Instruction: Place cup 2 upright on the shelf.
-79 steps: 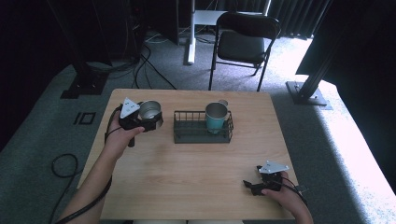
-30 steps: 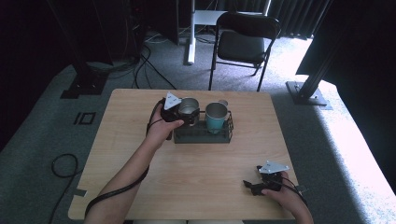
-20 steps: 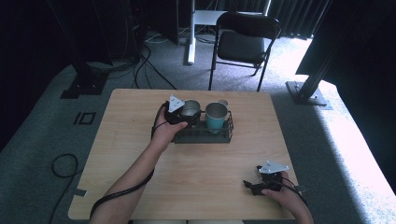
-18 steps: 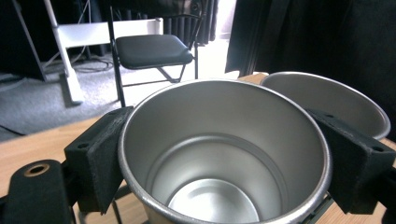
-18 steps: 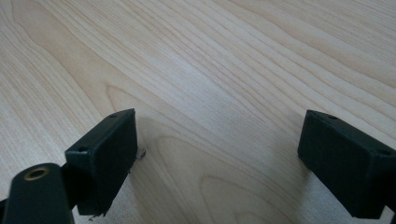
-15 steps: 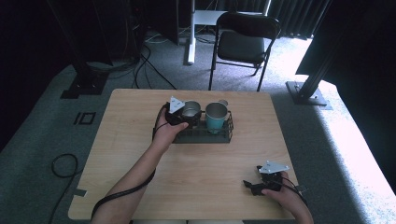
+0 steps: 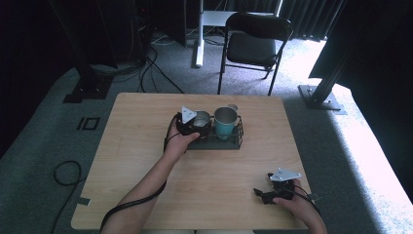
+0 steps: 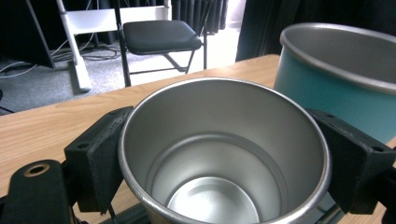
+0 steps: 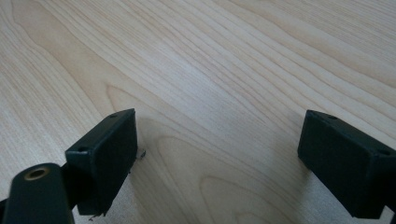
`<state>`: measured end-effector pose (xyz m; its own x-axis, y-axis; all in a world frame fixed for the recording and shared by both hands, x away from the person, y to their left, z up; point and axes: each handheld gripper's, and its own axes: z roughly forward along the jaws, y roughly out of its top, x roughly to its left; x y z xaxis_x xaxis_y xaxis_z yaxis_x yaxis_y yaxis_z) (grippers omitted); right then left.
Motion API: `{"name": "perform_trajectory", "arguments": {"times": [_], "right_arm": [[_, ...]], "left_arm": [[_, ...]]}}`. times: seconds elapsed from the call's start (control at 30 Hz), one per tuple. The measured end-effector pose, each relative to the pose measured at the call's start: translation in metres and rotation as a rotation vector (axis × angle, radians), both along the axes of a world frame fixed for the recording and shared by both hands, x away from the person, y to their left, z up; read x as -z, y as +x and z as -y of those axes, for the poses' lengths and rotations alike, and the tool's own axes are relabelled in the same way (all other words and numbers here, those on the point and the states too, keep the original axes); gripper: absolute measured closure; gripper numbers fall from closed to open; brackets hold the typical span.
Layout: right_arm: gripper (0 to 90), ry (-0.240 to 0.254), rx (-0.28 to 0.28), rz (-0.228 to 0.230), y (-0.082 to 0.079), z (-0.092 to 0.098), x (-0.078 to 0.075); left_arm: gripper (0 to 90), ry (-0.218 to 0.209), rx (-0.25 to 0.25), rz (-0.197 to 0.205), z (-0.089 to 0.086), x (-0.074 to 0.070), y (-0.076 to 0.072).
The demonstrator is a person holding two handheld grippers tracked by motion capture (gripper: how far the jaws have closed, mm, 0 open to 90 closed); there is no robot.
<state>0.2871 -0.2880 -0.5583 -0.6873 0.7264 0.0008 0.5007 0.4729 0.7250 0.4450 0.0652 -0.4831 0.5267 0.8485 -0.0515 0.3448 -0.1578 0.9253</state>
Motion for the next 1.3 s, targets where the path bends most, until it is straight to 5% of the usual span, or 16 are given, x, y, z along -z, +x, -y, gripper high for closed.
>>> {"name": "perform_trajectory", "arguments": {"times": [0.5,0.57,0.73,1.3], "right_arm": [[11.5,0.001,0.000,0.000,0.000,0.000,0.000],[11.5,0.001,0.001,-0.001,0.000,0.000,0.000],[11.5,0.000,0.001,-0.001,0.000,0.000,0.000],[11.5,0.000,0.001,0.000,0.000,0.000,0.000]], "left_arm": [[11.9,0.027,0.015,0.022,0.002,0.005,-0.004],[8.9,-0.012,0.046,0.026,0.002,0.002,-0.005],[2.7,0.030,0.063,0.037,0.001,-0.004,-0.008],[2.7,-0.001,0.030,0.026,-0.027,-0.019,-0.022]]}}
